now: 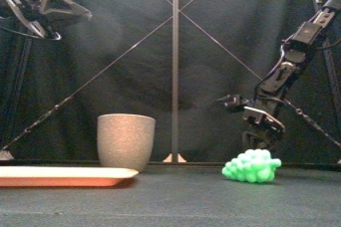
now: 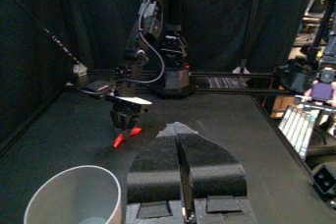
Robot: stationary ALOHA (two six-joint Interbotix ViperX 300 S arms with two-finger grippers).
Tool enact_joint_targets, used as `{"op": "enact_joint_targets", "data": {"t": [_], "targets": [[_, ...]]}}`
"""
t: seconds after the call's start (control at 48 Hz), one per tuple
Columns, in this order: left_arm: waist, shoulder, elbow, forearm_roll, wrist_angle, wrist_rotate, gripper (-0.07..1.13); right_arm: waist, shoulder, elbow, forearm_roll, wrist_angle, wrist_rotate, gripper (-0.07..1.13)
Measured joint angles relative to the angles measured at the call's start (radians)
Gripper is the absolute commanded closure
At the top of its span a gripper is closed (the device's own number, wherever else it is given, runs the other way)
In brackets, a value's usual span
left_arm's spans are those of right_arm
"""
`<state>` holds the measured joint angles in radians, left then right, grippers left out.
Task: Pick the red chile then place it in the grey bowl
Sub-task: Place red chile in the grey bowl
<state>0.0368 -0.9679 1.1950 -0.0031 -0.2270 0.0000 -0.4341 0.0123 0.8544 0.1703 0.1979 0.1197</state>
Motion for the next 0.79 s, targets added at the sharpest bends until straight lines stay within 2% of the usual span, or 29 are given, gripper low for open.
{"op": "enact_joint_targets", "data": {"t": [0.167, 0.458, 0.667, 0.792], "targets": [[-0.002, -0.002, 0.0, 0.002, 0.0, 0.002, 1.08, 0.02, -0.002, -0.066, 0.0, 0.006, 0.0, 0.57], [0.0, -0.002, 0.0, 0.0, 0.0, 0.0, 1.08, 0.141, 0.002, -0.397, -0.029, 0.006, -0.009, 0.57], [0.0, -0.003, 0.003, 0.0, 0.0, 0.0, 1.08, 0.195, 0.107, -0.598, -0.083, 0.006, -0.014, 0.56], [0.0, -0.003, 0.003, 0.0, 0.0, 0.0, 1.08, 0.199, 0.196, -0.698, -0.104, 0.011, -0.003, 0.5]]}}
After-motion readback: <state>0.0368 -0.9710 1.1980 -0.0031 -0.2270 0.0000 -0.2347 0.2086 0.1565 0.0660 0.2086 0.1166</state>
